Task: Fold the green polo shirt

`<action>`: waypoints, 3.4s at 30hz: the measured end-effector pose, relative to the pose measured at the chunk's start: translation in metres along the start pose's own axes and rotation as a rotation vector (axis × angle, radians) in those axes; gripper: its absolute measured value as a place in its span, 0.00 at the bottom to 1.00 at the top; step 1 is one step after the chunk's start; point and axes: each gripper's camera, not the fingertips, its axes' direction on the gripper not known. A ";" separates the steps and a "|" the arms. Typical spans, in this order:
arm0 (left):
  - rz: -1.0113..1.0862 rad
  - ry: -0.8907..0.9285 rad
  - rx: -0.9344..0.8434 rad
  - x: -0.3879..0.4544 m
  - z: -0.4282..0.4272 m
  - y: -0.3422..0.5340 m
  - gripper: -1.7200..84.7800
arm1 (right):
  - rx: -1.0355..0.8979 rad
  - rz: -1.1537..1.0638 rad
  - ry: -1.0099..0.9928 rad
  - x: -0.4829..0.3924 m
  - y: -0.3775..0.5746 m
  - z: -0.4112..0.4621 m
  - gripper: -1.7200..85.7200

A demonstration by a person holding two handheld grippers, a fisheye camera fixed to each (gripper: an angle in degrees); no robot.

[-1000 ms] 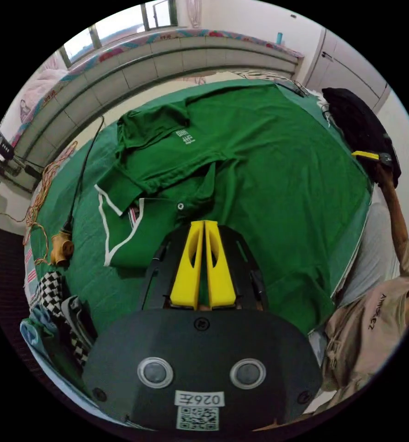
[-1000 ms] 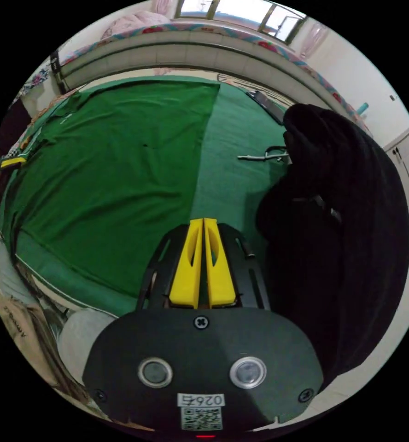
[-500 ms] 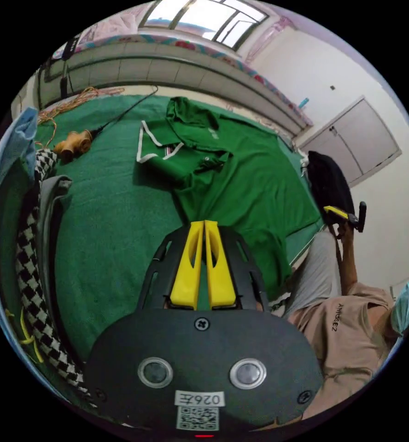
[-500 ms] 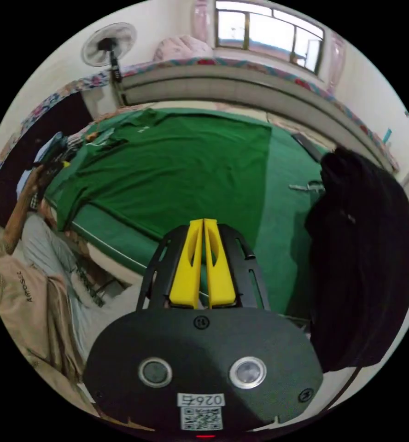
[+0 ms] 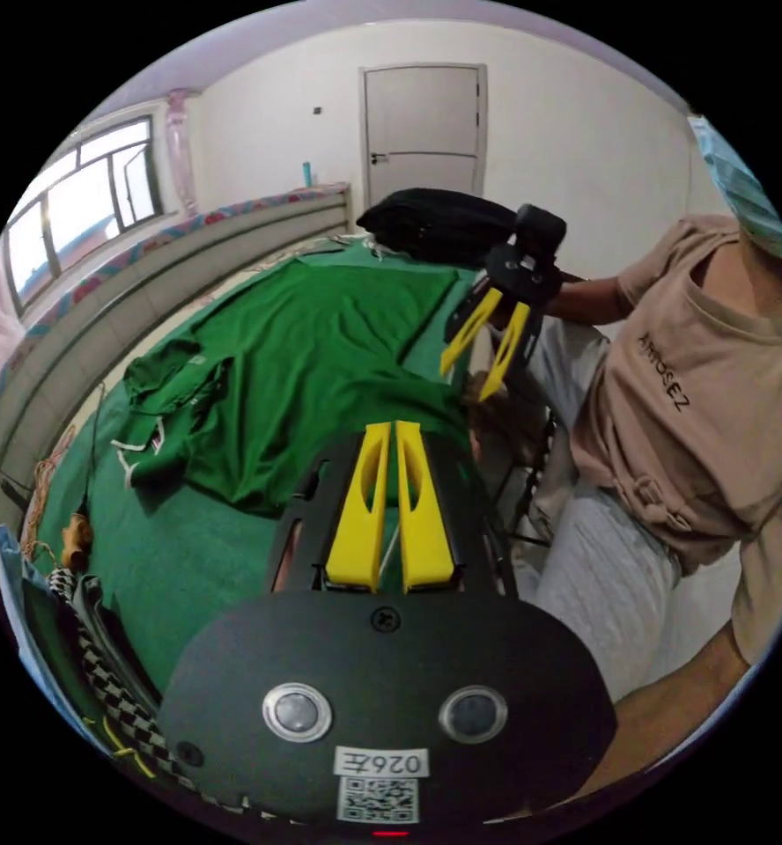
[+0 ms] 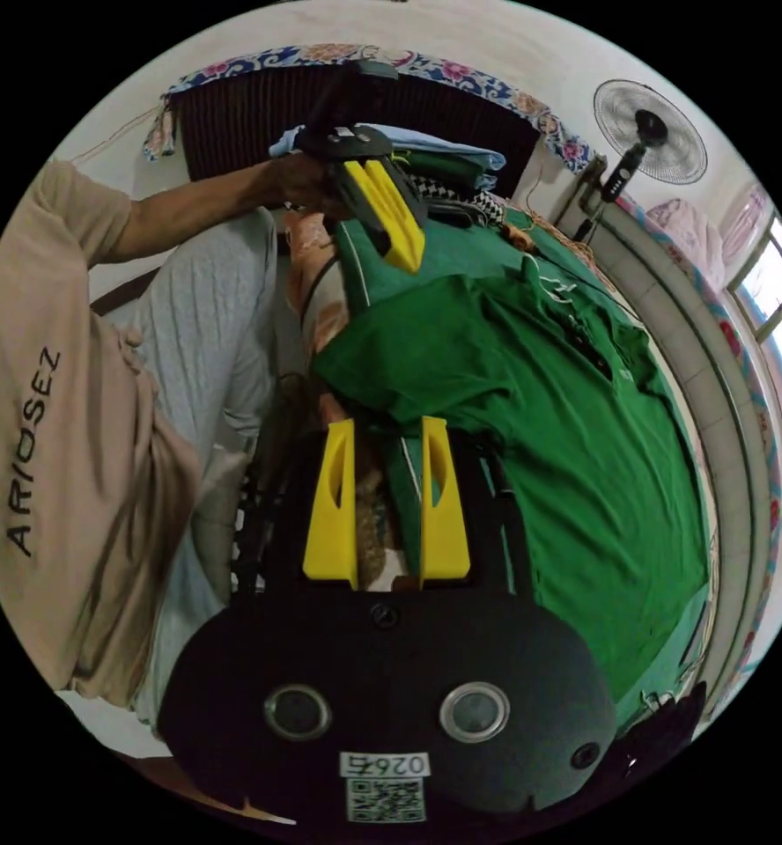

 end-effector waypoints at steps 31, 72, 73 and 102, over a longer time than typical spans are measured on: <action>-0.740 0.258 0.283 -0.240 -0.081 0.073 0.12 | 0.253 0.970 -0.566 0.281 0.057 0.089 0.08; -0.431 0.250 -0.291 -0.233 0.011 0.020 0.05 | -0.063 0.556 -0.216 0.298 -0.165 0.173 0.01; -0.419 0.243 -0.298 -0.231 0.010 0.021 0.05 | -0.022 0.570 -0.249 0.302 -0.164 0.165 0.01; -0.496 0.179 -0.428 -0.262 0.069 -0.040 0.01 | -0.044 0.841 -0.144 0.336 -0.078 0.161 0.01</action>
